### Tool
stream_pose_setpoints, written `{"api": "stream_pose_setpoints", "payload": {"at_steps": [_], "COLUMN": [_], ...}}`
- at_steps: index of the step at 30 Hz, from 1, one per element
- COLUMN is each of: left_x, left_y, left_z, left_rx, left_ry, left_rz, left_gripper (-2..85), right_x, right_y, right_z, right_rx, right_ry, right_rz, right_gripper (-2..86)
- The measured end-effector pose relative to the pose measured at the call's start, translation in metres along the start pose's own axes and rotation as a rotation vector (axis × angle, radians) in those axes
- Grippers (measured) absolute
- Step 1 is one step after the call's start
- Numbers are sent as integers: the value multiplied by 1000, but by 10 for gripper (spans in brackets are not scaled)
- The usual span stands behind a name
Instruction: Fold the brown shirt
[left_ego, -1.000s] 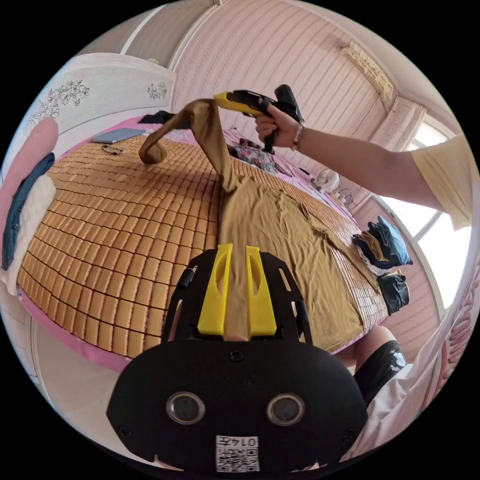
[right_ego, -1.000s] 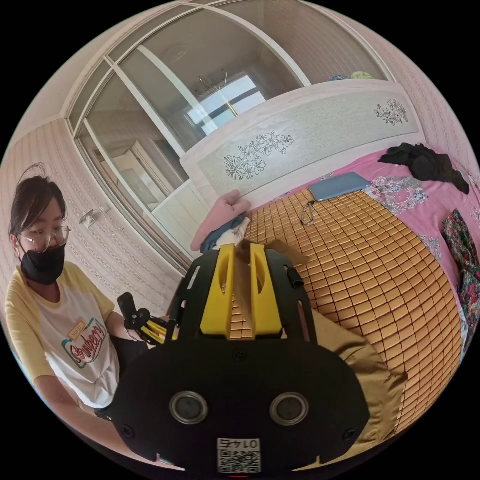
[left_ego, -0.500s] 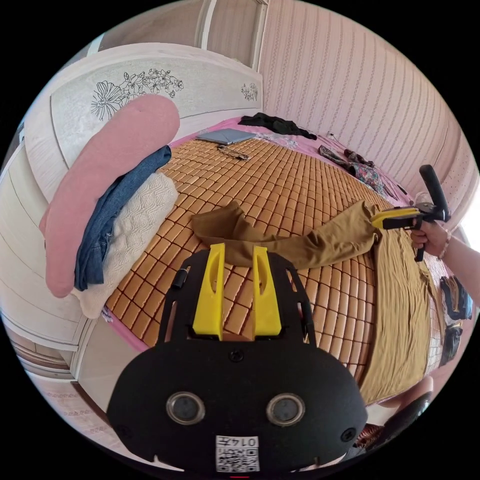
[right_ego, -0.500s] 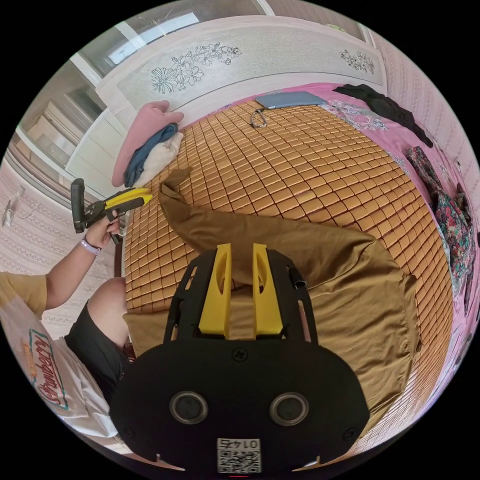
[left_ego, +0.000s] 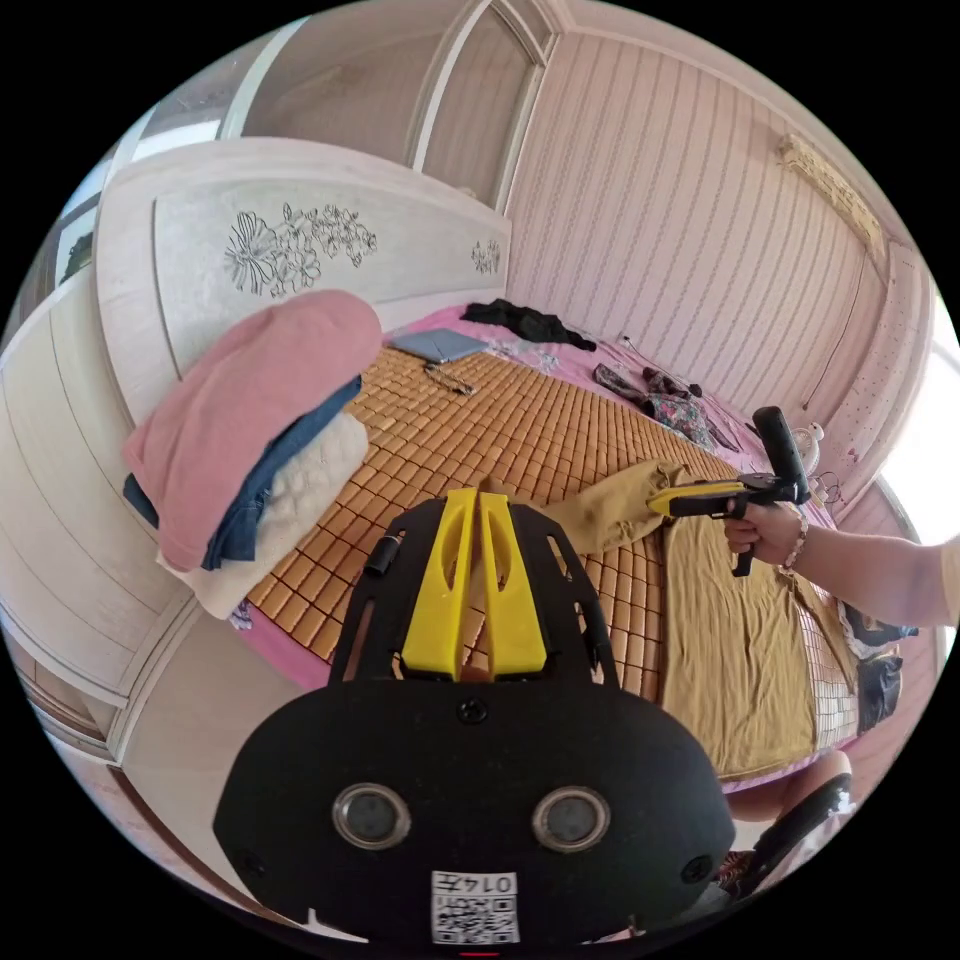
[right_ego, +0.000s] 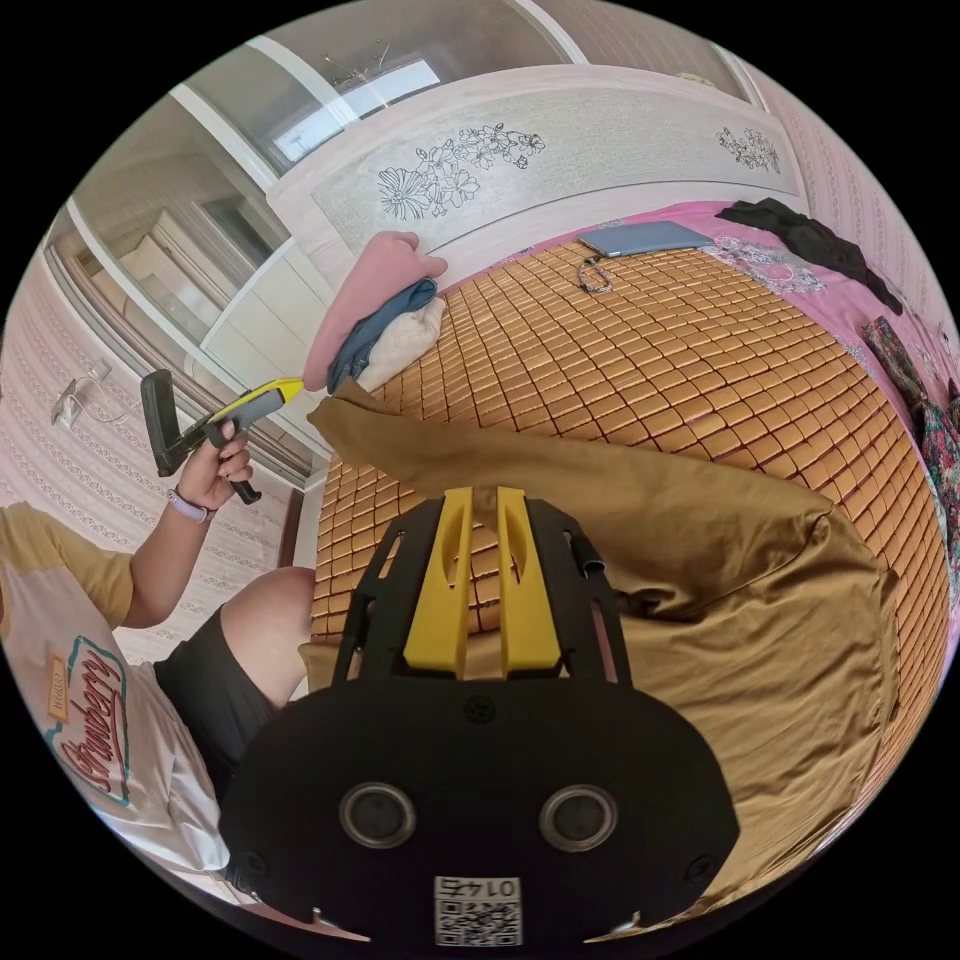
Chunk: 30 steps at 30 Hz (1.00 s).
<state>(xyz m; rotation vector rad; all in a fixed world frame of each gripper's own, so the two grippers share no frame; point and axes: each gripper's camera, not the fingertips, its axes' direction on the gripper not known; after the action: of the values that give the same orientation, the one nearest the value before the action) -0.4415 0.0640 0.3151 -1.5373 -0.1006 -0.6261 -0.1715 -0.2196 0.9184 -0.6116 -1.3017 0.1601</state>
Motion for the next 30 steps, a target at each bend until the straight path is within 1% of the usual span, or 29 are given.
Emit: {"api": "stream_pose_setpoints", "payload": {"at_steps": [1, 2, 5, 6, 8, 9, 11, 14, 15, 17, 19, 20, 23, 25, 27, 28, 30], "left_x": [-8, -22, -48, -49, -44, -42, -35, -27, -25, -18, -8, -3, -3, -9, -12, -14, -25], "left_y": [-1, 1, 13, 17, 34, 38, 52, 59, 59, 58, 57, 55, 51, 46, 35, 26, 13], "left_z": [-3, 0, 0, -2, -3, -1, 15, 36, 40, 59, 62, 62, 59, 45, 19, -4, -36], "left_rx": [3, -34, -117, -119, -151, -166, -258, -314, -319, -401, -398, -406, -447, -445, -448, -431, -368], "left_ry": [-29, -13, 105, 97, 35, 36, 89, 127, 119, 62, -11, -7, 24, 88, 181, 230, 246], "left_rz": [-8, -50, -130, -129, -81, -70, -52, -77, -75, -56, 9, 63, 110, 111, 139, 161, 148], "left_gripper": [-2, 7, 28, 32, 48, 53, 60, 59, 58, 57, 56, 48, 29, 18, 6, -1, 5], "right_x": [0, 2, 5, 5, 3, 2, 0, -2, -2, -1, 2, -3, -5, -8, -10, -10, -6], "right_y": [0, 0, -2, -3, -7, -10, -18, -33, -39, -46, -50, -49, -50, -48, -41, -39, -29], "right_z": [3, 8, 20, 26, 36, 43, 54, 73, 80, 93, 109, 110, 112, 98, 66, 57, 34], "right_rx": [-9, -30, -59, -73, -99, -114, -123, -136, -137, -147, -212, -183, -231, -188, -77, -48, 72], "right_ry": [10, 23, 41, 69, 113, 148, 190, 260, 289, 334, 390, 414, 428, 391, 306, 289, 243], "right_rz": [-1, 10, 22, 12, -7, -9, -5, 35, 57, 87, 108, 51, 7, -8, -18, -15, 12], "right_gripper": [35, 36, 40, 45, 51, 55, 61, 71, 62, 47, 32, 22, -2, -2, -2, -2, -2]}}
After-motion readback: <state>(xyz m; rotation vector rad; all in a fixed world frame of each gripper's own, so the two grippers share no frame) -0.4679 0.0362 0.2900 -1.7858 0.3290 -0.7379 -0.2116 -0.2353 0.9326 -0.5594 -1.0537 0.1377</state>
